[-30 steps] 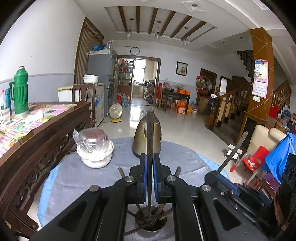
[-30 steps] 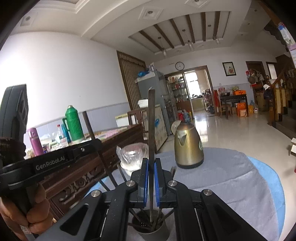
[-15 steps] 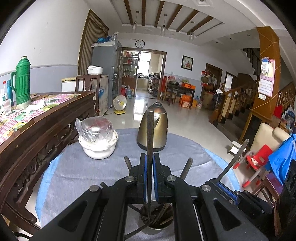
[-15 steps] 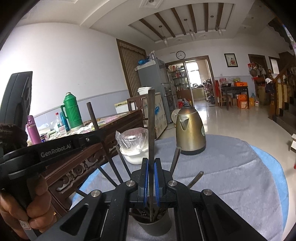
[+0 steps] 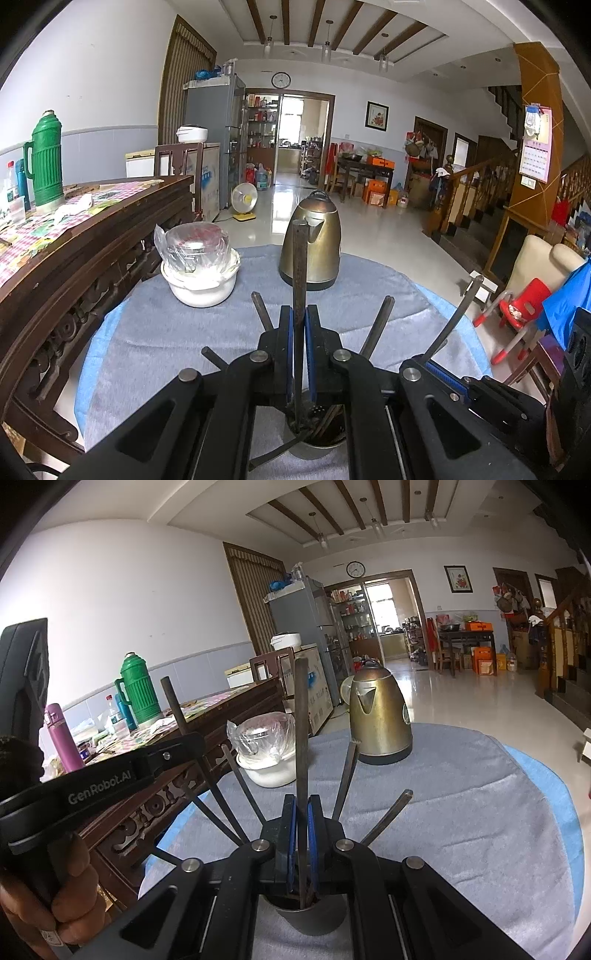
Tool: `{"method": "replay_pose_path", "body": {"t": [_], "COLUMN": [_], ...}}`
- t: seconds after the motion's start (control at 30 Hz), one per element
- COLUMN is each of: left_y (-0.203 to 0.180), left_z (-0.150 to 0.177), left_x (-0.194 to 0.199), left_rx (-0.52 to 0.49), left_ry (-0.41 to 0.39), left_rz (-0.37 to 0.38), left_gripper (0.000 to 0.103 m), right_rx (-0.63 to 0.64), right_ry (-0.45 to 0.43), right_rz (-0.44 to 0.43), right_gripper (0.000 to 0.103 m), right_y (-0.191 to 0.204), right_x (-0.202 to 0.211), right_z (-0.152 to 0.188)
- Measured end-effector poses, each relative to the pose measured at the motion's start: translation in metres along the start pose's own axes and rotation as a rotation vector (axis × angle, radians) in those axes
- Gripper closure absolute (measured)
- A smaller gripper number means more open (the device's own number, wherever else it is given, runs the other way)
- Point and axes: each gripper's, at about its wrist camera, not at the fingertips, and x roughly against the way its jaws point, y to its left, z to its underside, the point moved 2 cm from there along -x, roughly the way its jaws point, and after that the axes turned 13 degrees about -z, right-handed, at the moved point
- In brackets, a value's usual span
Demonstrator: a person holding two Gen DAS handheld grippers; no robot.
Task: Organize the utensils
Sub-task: 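Lower the stick into the grey holder cup and open the right gripper, then withdraw the open right gripper from the holder cup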
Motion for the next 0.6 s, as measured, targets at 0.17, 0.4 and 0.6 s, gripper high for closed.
{"method": "replay_pose_path", "body": {"t": [0.17, 0.4, 0.6], "left_y": [0.002, 0.004, 0.011], "left_z": [0.001, 0.003, 0.001], "left_x": [-0.001, 0.006, 0.021], "left_rx": [-0.002, -0.024, -0.041], "left_ry": [0.012, -0.002, -0.044], "left_rz": [-0.006, -0.045, -0.091], "left_gripper": [0.096, 0.050, 0.040], "right_rx": [-0.013, -0.086, -0.131], "right_ry": [0.020, 0.092, 0.100], "right_rz": [0.001, -0.027, -0.037], "right_gripper": [0.095, 0.094, 0.093], "right_y": [-0.001, -0.009, -0.013], "right_x": [-0.005, -0.015, -0.015], "right_z": [0.002, 0.007, 0.011]}}
